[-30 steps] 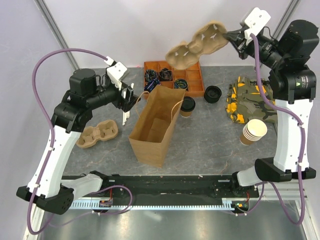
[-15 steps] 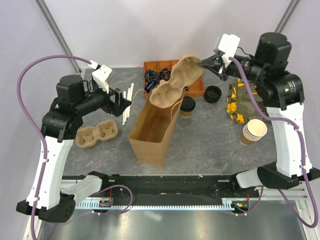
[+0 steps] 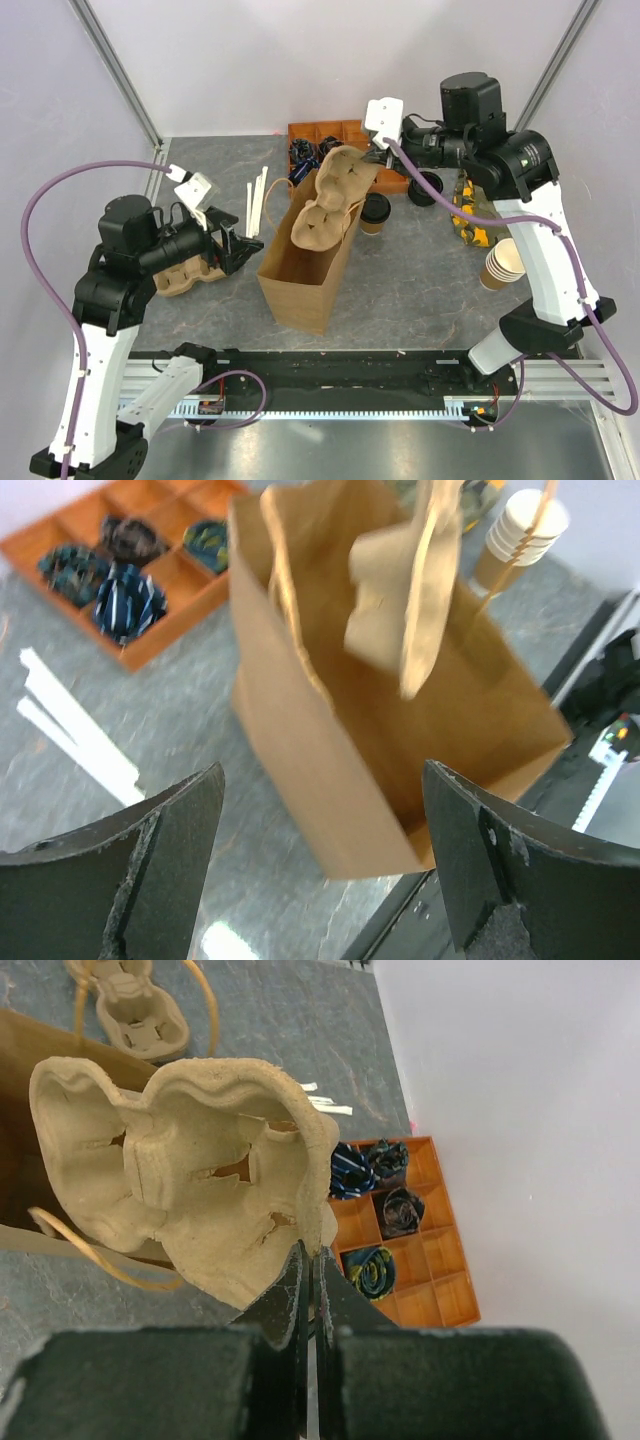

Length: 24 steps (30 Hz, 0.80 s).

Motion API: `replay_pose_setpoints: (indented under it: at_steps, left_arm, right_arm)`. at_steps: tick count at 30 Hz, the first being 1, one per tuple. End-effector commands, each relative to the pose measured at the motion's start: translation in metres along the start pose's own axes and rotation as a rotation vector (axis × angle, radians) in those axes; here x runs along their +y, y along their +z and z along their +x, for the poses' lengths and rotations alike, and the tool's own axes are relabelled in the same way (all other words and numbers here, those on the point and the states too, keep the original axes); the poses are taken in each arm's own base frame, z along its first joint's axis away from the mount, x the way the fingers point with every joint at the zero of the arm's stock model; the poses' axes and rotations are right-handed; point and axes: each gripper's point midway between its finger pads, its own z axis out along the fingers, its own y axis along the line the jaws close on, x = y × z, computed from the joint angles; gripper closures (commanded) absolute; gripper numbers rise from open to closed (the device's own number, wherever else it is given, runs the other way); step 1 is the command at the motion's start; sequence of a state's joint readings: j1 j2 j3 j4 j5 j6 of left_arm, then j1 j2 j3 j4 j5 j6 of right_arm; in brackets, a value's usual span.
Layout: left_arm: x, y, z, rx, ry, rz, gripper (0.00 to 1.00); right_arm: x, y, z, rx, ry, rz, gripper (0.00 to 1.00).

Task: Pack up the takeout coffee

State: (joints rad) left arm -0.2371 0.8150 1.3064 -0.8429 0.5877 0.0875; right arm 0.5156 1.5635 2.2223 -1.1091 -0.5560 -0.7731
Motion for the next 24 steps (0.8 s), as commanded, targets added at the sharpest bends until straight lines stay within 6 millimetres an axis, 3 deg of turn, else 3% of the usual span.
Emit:
replay_pose_setpoints:
  at_steps: [1,5,10,13,16,18,19,22,24]
  left_arm:
    - [0.001,0.013,-0.030,-0.084,-0.021,0.041,0.13]
    - [-0.001,0.030,-0.040,-0.095,-0.110,0.106,0.14]
    - [0.020,0.046,-0.043,-0.115,-0.140,0.038,0.15]
    - [0.015,0.054,-0.047,-0.122,-0.152,0.076,0.21]
    - [0.005,0.060,-0.045,-0.106,-0.142,0.118,0.38]
    - [-0.008,0.060,-0.042,-0.102,-0.141,0.173,0.57]
    - [-0.017,0.056,-0.044,-0.112,-0.133,0.204,0.71]
    - [-0.027,0.058,-0.039,-0.096,-0.152,0.234,0.98]
    - [-0.030,0.061,-0.038,-0.087,-0.172,0.239,0.98]
  right_arm:
    - [0.006,-0.006,-0.011,0.036,-0.047,0.010,1.00]
    - [0.010,0.007,0.007,0.098,-0.020,-0.016,1.00]
    - [0.021,0.019,0.020,0.140,0.097,-0.069,1.00]
    - [0.028,0.020,0.024,0.155,0.155,-0.088,1.00]
    - [0.042,0.021,0.034,0.193,0.206,-0.136,1.00]
    - [0.054,0.021,0.043,0.229,0.238,-0.172,1.00]
    - [0.056,0.021,0.045,0.234,0.250,-0.181,1.00]
    - [0.061,0.022,0.048,0.253,0.282,-0.188,1.00]
    - [0.068,0.024,0.048,0.268,0.301,-0.201,1.00]
